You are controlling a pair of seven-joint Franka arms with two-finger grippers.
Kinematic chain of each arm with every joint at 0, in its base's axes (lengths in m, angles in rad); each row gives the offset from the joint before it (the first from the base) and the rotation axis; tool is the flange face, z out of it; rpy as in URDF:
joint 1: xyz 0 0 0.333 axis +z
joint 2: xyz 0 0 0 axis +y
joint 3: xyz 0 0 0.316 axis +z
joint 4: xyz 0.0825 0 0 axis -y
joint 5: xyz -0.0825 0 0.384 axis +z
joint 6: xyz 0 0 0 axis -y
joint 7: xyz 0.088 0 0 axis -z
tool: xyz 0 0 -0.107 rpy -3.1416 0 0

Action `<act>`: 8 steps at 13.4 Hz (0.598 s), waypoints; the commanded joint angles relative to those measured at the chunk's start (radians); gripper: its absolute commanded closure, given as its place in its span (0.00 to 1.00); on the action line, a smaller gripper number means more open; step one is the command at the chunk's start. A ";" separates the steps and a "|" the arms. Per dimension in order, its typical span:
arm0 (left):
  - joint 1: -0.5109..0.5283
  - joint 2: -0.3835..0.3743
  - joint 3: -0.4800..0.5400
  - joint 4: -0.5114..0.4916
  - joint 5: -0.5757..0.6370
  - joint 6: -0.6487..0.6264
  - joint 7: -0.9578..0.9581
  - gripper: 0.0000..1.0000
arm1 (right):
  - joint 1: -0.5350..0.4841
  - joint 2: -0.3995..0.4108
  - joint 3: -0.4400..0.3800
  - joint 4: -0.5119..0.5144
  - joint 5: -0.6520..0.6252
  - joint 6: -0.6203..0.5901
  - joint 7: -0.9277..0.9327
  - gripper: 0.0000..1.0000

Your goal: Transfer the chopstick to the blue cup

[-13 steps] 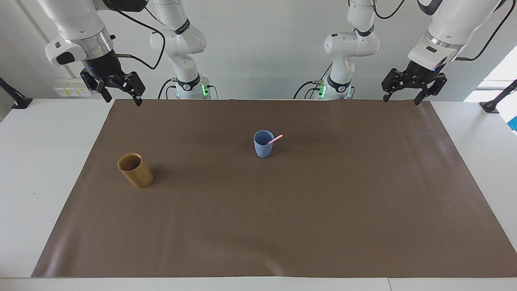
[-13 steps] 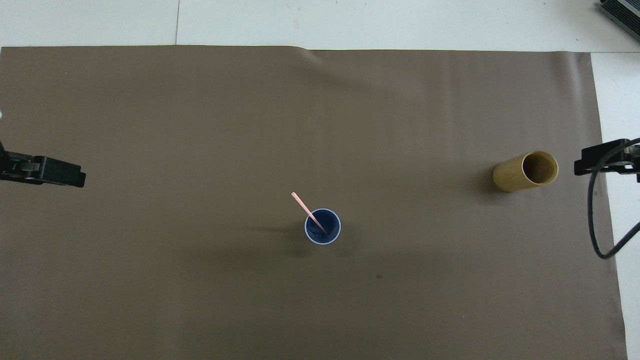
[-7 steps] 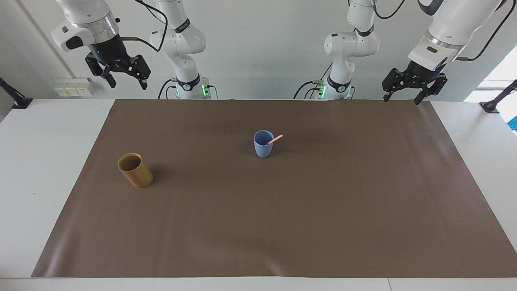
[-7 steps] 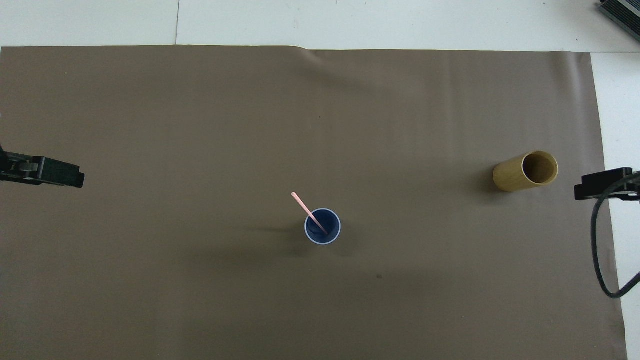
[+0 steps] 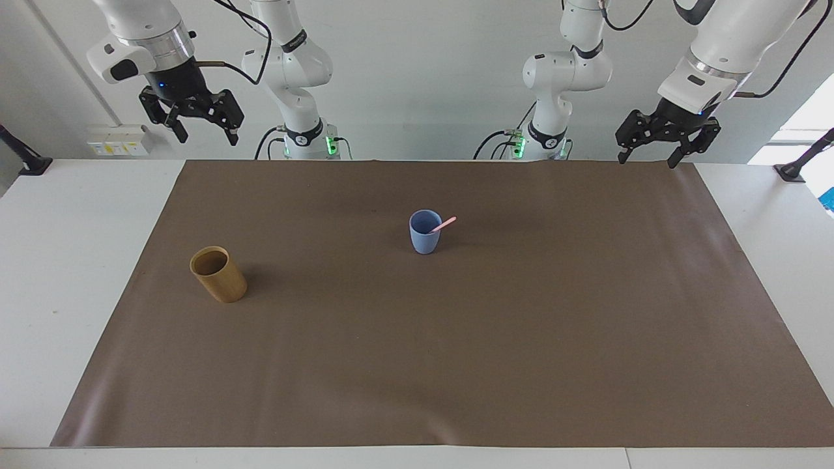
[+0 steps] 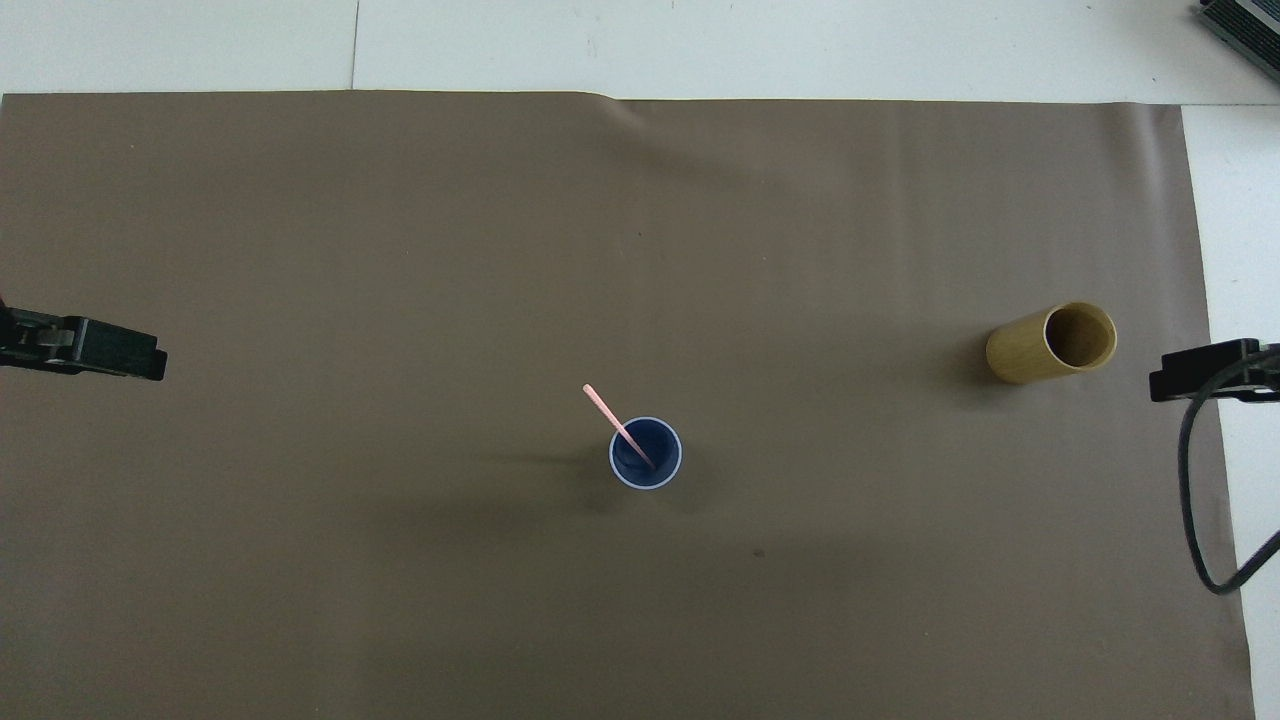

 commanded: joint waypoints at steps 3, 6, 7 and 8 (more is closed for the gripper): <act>0.020 -0.014 -0.010 -0.007 0.015 -0.010 -0.008 0.00 | -0.014 -0.022 0.000 -0.023 -0.008 0.007 -0.019 0.00; 0.018 -0.014 -0.012 -0.007 0.015 -0.011 -0.003 0.00 | -0.014 -0.017 -0.003 -0.017 -0.002 0.010 -0.018 0.00; 0.018 -0.014 -0.010 -0.007 0.015 -0.011 -0.003 0.00 | -0.014 -0.017 -0.003 -0.017 -0.004 0.013 -0.018 0.00; 0.018 -0.014 -0.010 -0.007 0.015 -0.008 -0.003 0.00 | -0.014 -0.016 -0.005 -0.015 -0.020 0.015 -0.021 0.00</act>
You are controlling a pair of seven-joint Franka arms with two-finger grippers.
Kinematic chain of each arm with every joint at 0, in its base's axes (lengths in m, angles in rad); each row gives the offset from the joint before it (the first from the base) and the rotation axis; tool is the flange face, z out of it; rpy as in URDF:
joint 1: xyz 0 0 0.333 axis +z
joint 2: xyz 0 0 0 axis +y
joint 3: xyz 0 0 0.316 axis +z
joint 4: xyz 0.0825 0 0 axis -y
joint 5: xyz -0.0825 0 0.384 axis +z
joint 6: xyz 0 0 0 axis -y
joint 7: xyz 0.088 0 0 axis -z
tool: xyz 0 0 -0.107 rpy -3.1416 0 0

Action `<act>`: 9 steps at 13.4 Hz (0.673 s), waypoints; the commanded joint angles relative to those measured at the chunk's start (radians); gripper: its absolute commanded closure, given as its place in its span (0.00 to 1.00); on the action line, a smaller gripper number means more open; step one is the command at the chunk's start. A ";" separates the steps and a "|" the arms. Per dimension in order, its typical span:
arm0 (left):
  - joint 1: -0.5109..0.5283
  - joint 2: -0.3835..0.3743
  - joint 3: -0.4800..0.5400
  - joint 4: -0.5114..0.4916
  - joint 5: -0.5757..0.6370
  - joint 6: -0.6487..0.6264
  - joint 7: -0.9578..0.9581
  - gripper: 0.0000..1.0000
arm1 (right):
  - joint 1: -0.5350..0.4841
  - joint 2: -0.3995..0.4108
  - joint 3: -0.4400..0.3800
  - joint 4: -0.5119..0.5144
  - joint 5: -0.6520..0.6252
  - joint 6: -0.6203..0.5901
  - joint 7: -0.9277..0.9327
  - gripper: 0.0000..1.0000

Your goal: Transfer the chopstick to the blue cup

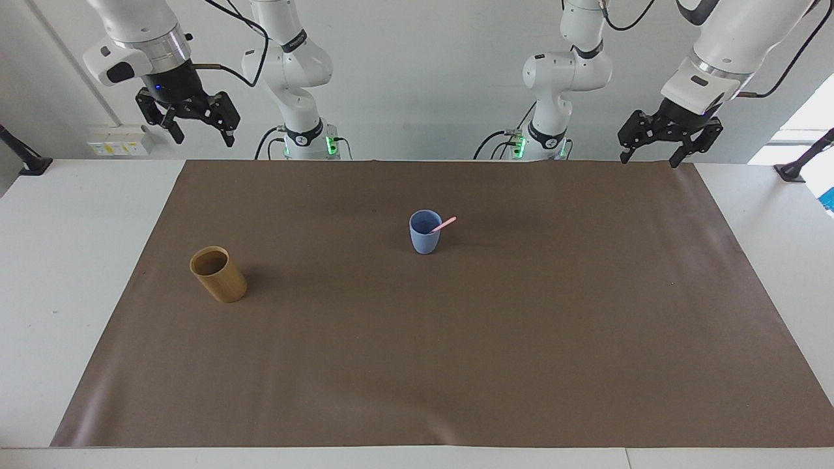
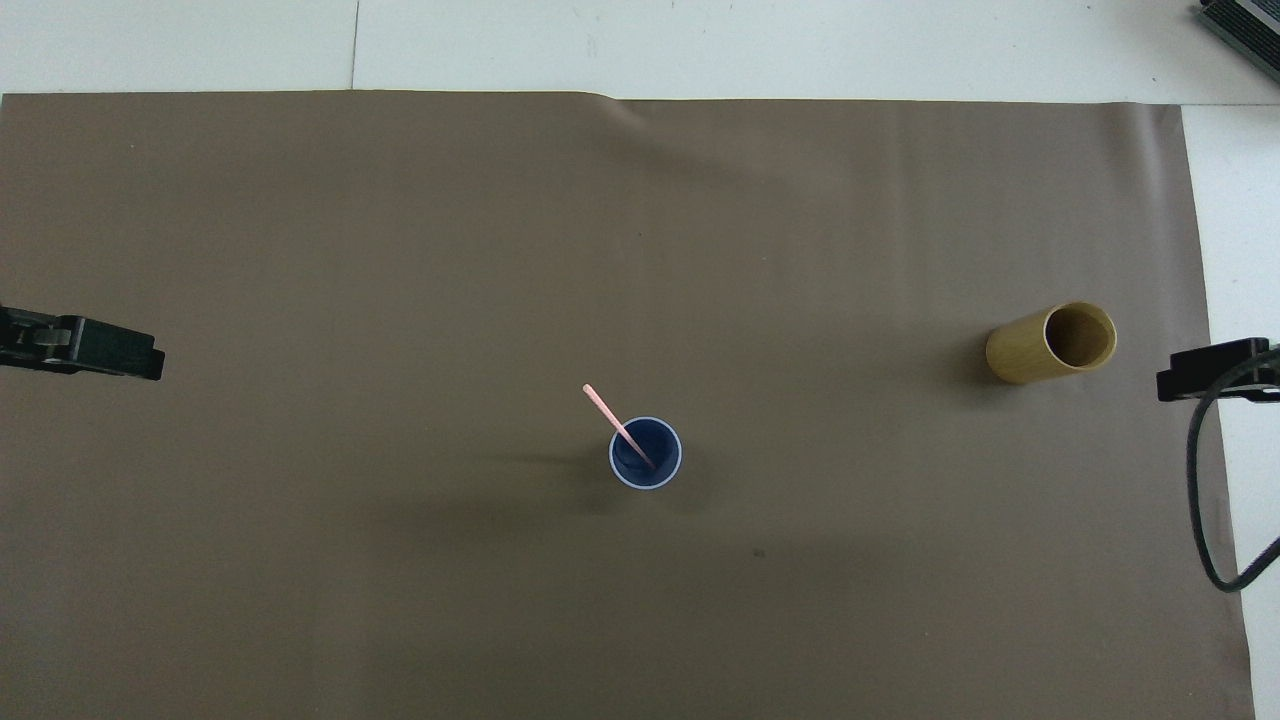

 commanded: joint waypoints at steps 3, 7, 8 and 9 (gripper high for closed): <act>0.019 -0.014 -0.013 -0.007 0.015 -0.004 -0.003 0.00 | -0.012 -0.017 0.004 -0.020 -0.025 0.019 -0.051 0.00; 0.019 -0.014 -0.013 -0.007 0.015 -0.007 -0.003 0.00 | -0.012 -0.017 0.004 -0.021 -0.025 0.013 -0.096 0.00; 0.019 -0.014 -0.011 -0.007 0.015 -0.007 -0.003 0.00 | -0.012 -0.018 0.004 -0.021 -0.025 0.012 -0.096 0.00; 0.019 -0.014 -0.011 -0.007 0.015 -0.007 -0.003 0.00 | -0.012 -0.020 0.004 -0.021 -0.025 0.010 -0.096 0.00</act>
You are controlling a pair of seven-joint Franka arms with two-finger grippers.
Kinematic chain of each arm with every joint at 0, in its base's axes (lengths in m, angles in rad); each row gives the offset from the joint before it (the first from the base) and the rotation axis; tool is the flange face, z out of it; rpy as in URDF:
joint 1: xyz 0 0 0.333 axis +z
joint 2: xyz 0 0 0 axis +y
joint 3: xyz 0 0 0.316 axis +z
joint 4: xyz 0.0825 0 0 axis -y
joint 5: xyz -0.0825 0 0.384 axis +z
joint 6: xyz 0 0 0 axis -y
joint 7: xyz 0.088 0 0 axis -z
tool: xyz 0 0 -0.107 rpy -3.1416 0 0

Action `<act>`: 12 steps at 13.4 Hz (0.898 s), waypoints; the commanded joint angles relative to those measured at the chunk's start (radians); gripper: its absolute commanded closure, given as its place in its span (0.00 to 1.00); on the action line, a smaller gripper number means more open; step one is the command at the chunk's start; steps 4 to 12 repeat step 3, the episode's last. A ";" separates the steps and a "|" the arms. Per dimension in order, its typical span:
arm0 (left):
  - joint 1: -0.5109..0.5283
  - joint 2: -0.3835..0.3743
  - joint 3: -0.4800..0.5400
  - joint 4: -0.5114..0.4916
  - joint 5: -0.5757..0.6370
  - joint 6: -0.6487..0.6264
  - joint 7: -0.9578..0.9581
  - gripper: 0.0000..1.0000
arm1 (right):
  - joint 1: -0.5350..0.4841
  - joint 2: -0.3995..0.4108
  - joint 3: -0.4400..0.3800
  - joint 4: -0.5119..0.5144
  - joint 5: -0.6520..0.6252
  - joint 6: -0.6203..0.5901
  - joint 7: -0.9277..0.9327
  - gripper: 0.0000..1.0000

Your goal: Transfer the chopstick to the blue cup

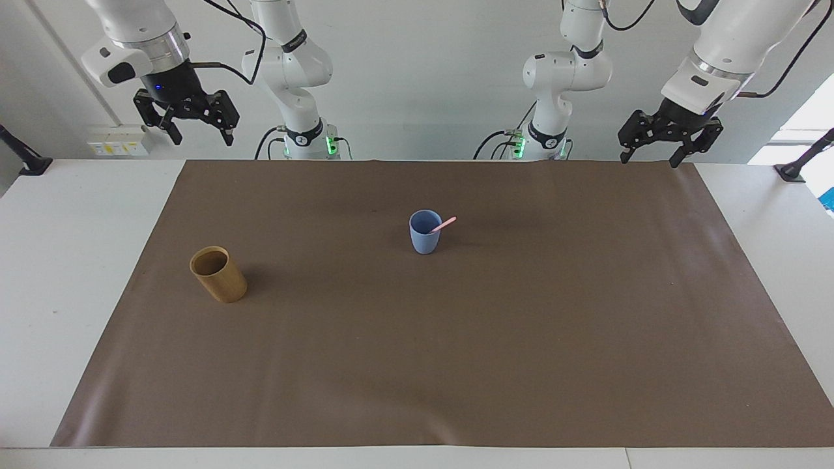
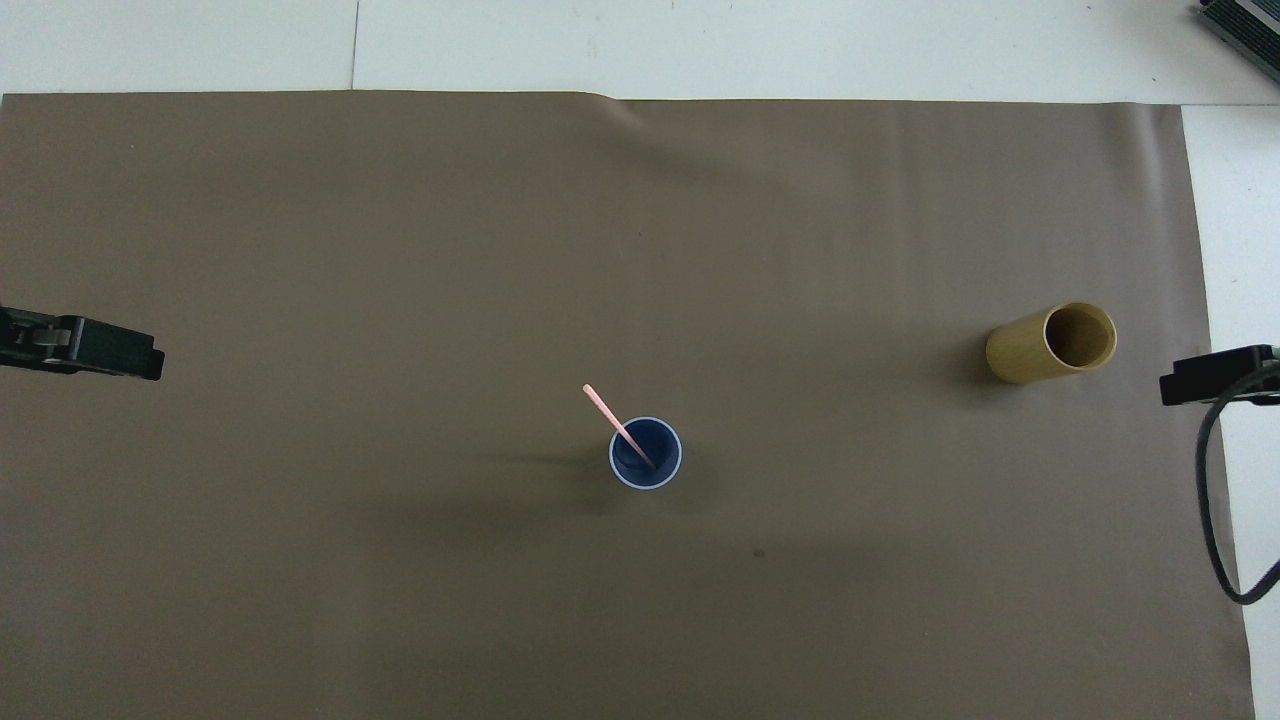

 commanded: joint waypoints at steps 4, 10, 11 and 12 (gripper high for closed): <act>0.019 -0.013 -0.012 -0.007 0.015 -0.005 -0.001 0.00 | -0.013 -0.020 0.005 -0.020 -0.019 -0.018 -0.020 0.00; 0.019 -0.013 -0.012 -0.007 0.015 -0.005 -0.001 0.00 | -0.013 -0.020 0.005 -0.020 -0.019 -0.018 -0.020 0.00; 0.019 -0.013 -0.012 -0.007 0.015 -0.005 -0.001 0.00 | -0.013 -0.020 0.005 -0.020 -0.019 -0.018 -0.020 0.00; 0.019 -0.013 -0.012 -0.007 0.015 -0.005 -0.001 0.00 | -0.013 -0.020 0.005 -0.020 -0.019 -0.018 -0.020 0.00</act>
